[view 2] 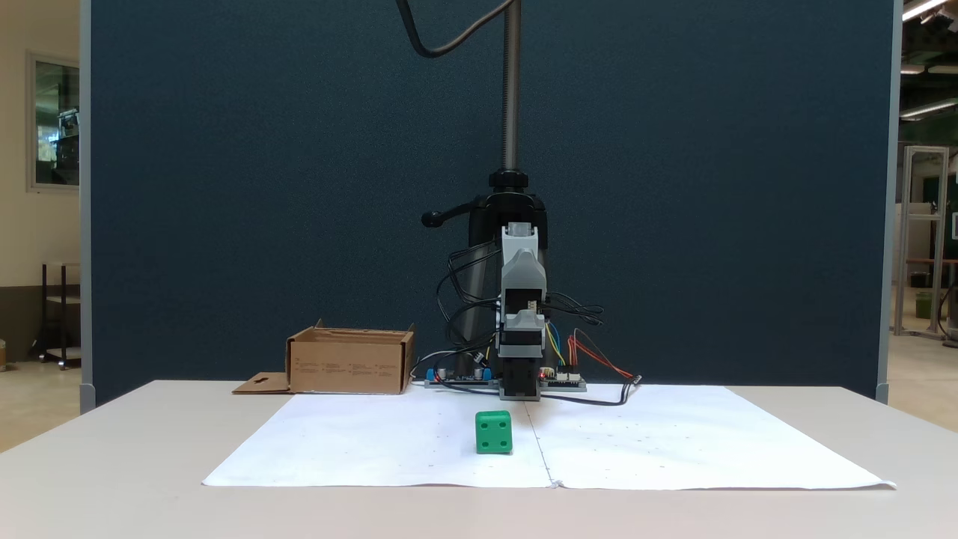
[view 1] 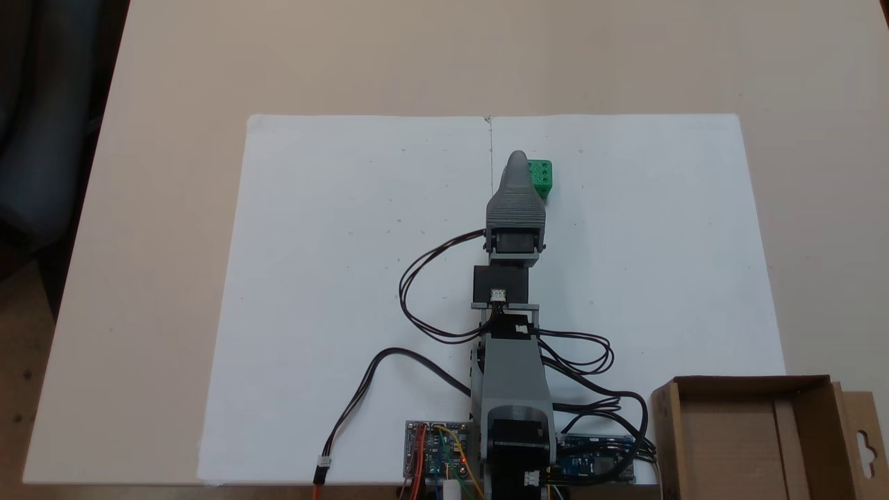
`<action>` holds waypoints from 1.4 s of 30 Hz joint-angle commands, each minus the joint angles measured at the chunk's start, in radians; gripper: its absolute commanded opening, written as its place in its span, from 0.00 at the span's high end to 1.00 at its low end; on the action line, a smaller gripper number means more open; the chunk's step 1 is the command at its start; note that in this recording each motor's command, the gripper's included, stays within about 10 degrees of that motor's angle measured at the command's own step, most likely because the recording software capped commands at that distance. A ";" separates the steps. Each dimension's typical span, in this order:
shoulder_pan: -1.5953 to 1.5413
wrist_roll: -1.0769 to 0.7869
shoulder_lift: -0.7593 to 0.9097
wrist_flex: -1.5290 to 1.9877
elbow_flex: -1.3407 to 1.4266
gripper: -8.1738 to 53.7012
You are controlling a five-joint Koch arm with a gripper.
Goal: Grasp a green dice and put it in the bin.
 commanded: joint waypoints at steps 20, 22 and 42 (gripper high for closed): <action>0.028 -0.074 0.109 0.003 0.017 0.16; 0.026 -0.075 0.109 0.066 -0.026 0.16; 0.005 -0.055 0.101 1.400 -0.779 0.16</action>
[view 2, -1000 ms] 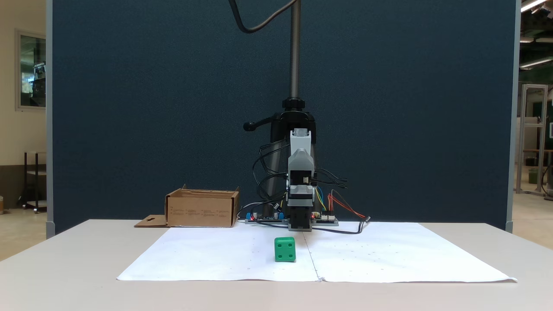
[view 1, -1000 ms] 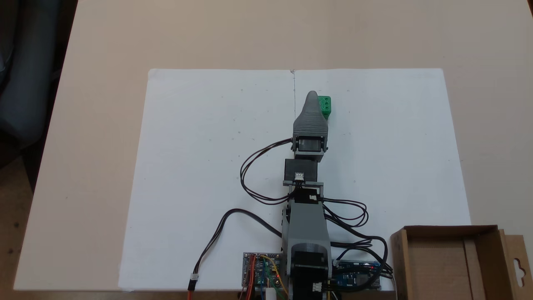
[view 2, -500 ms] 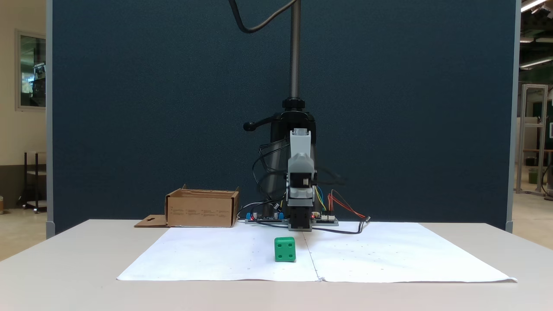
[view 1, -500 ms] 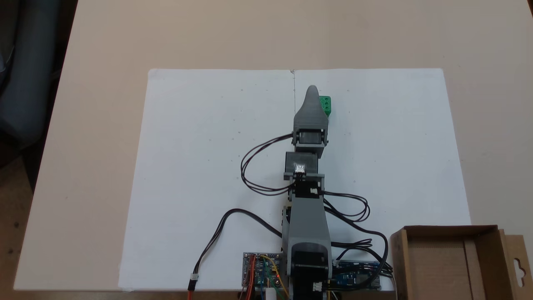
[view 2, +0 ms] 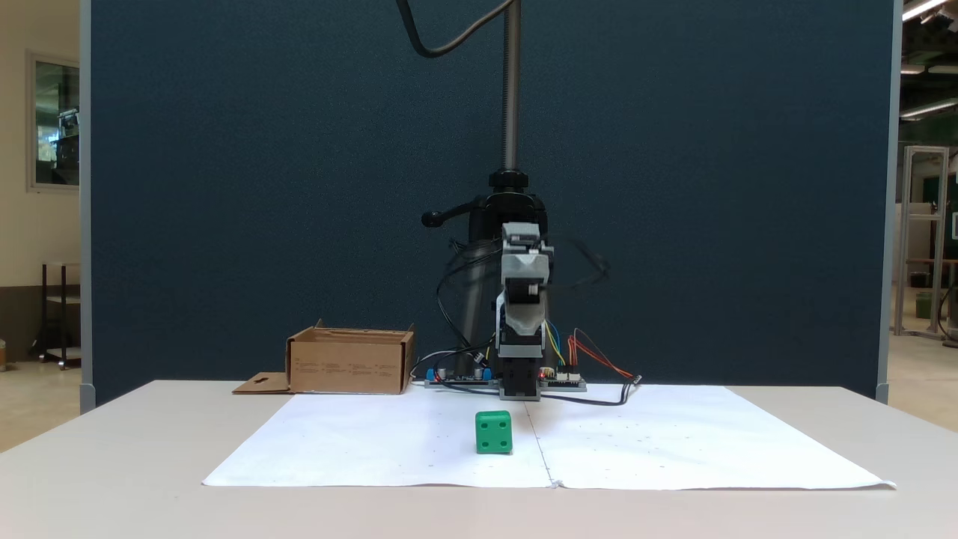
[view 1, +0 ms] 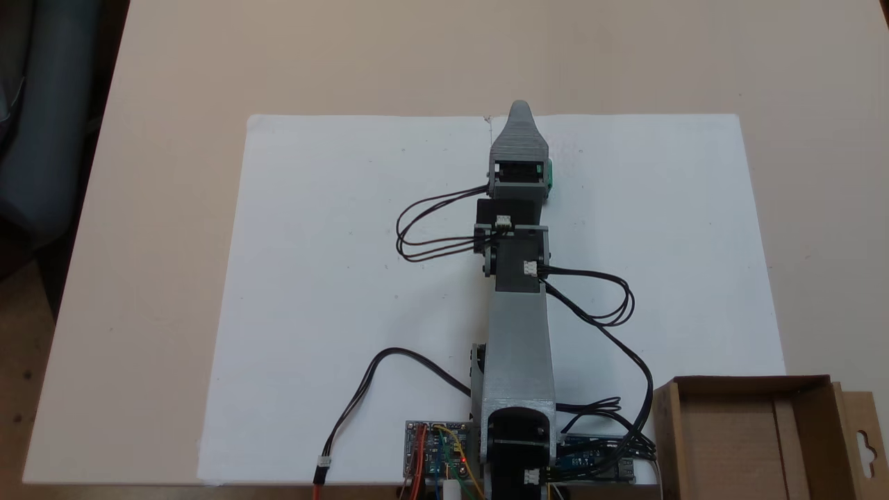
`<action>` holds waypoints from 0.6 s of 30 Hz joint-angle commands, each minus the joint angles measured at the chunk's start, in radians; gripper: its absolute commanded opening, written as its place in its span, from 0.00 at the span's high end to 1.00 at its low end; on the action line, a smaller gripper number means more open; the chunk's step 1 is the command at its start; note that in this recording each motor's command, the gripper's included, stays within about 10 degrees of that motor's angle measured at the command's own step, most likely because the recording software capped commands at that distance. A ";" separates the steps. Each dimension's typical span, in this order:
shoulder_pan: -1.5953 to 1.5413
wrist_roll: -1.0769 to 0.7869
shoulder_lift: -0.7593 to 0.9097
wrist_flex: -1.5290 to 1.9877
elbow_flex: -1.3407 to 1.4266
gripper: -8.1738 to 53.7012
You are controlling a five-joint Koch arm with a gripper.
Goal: Grasp a green dice and put it in the bin.
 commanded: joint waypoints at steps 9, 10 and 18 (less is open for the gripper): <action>0.000 0.002 -0.081 0.627 -0.462 0.17; -0.008 0.008 -0.117 0.681 -0.515 0.15; -0.091 0.018 -0.201 1.104 -0.658 0.05</action>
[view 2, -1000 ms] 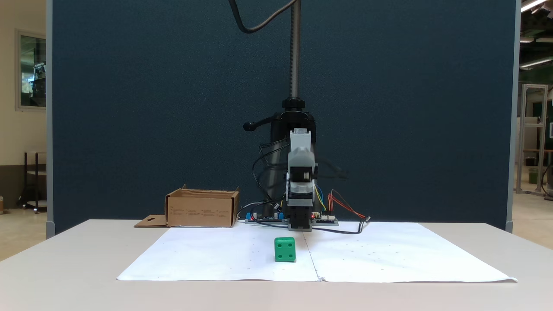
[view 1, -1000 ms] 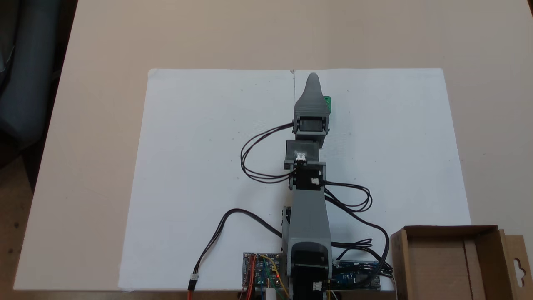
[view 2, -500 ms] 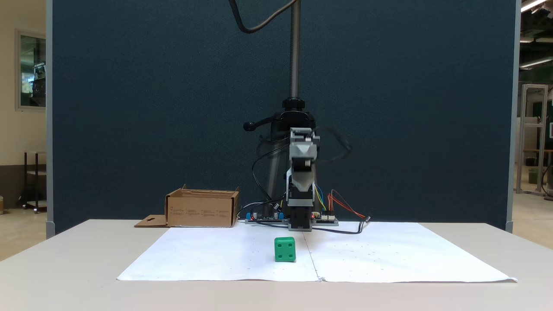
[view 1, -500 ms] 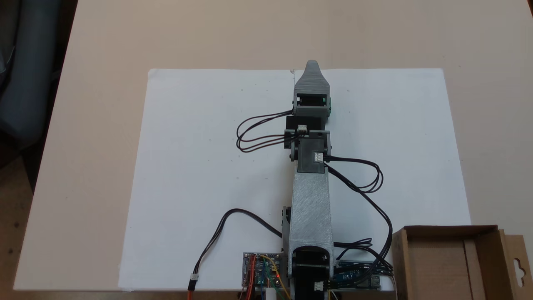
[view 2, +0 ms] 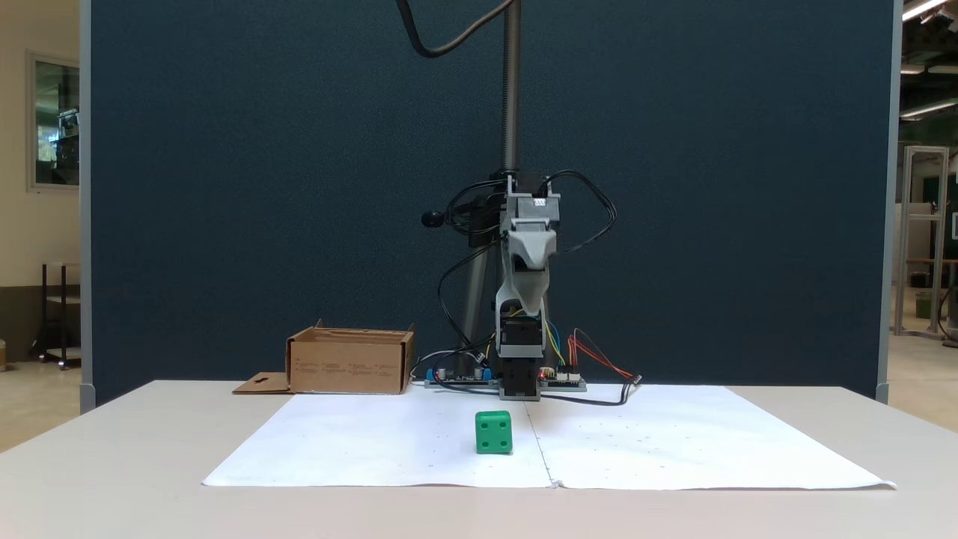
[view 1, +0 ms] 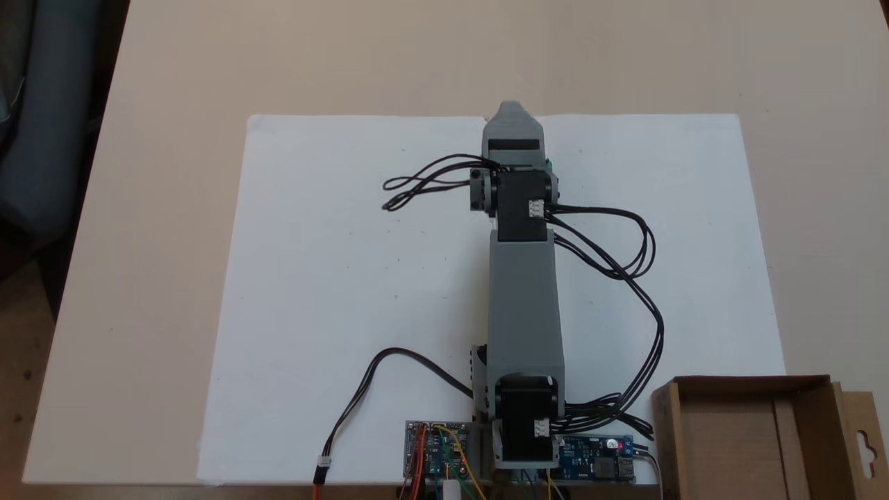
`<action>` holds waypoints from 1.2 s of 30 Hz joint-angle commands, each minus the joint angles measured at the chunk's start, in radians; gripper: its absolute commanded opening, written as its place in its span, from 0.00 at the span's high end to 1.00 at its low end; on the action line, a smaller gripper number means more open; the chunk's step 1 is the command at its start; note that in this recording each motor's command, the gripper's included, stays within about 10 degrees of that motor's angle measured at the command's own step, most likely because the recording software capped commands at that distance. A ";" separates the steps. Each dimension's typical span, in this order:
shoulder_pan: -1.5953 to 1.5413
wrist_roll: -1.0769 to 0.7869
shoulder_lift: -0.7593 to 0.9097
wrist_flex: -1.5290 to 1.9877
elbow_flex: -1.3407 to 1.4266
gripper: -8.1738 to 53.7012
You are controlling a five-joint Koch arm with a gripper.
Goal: Grasp a green dice and put it in the bin.
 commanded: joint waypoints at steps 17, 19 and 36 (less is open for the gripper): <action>0.029 0.003 -0.183 0.397 -0.190 0.01; 0.060 -0.009 -0.227 0.394 -0.225 0.01; 0.195 -0.137 -0.431 0.362 -0.371 0.01</action>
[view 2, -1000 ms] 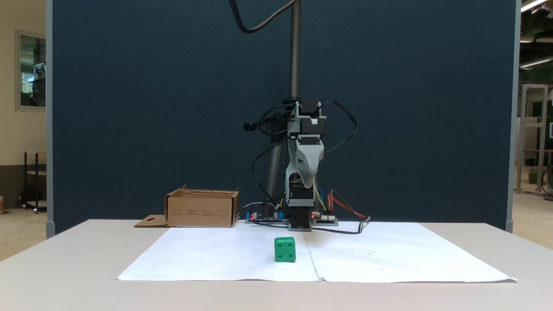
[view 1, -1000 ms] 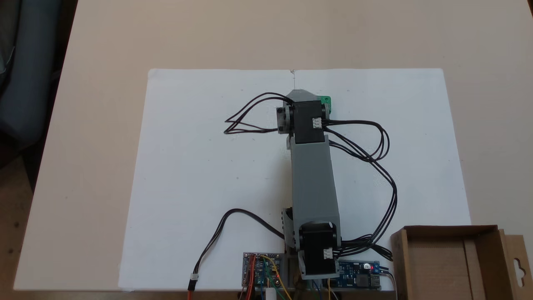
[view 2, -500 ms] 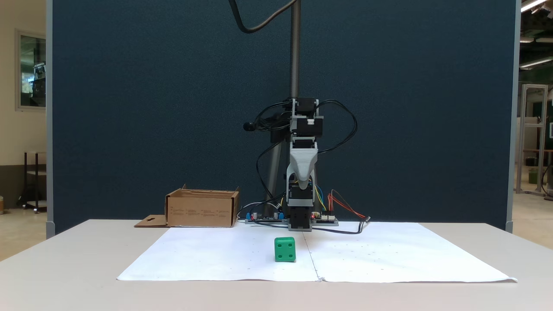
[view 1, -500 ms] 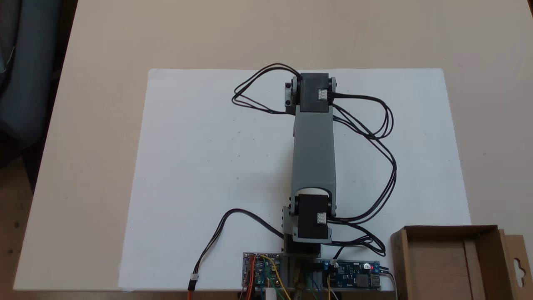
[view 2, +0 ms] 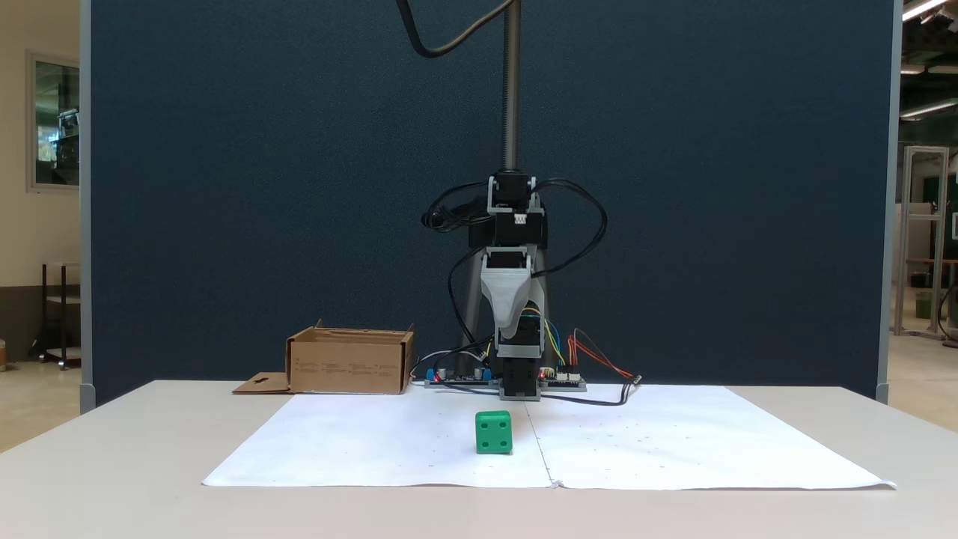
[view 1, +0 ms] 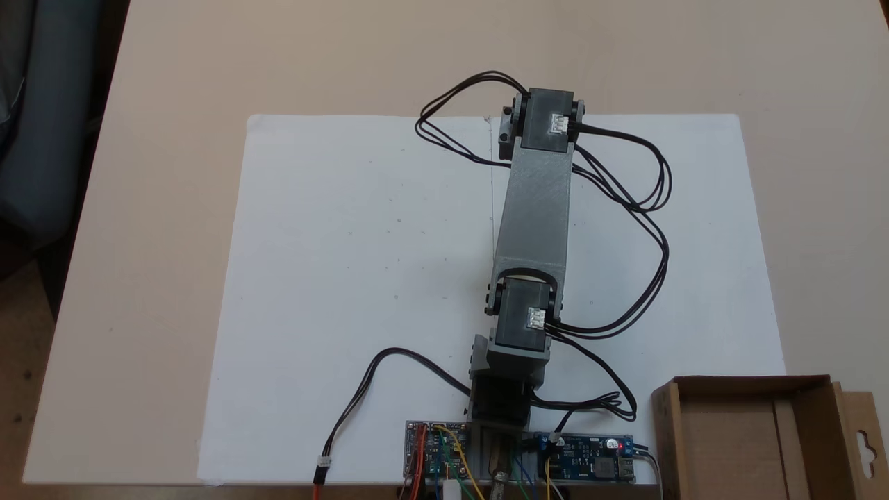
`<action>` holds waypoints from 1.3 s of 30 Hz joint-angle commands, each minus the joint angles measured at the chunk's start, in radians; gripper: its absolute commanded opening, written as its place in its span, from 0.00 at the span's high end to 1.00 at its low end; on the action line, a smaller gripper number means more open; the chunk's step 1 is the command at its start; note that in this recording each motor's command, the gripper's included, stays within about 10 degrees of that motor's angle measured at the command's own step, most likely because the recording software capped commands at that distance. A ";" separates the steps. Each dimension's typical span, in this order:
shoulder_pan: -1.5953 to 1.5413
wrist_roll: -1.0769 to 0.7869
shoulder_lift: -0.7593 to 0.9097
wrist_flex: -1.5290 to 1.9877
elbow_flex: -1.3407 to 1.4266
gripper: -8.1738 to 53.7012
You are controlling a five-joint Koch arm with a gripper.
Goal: Grasp a green dice and put it in the bin.
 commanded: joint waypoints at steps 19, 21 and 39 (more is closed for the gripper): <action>0.048 -0.164 -0.201 -0.023 -0.196 0.02; 0.048 -0.172 -0.210 -0.023 -0.196 0.02; 0.061 -0.250 -0.284 -0.023 -0.264 0.02</action>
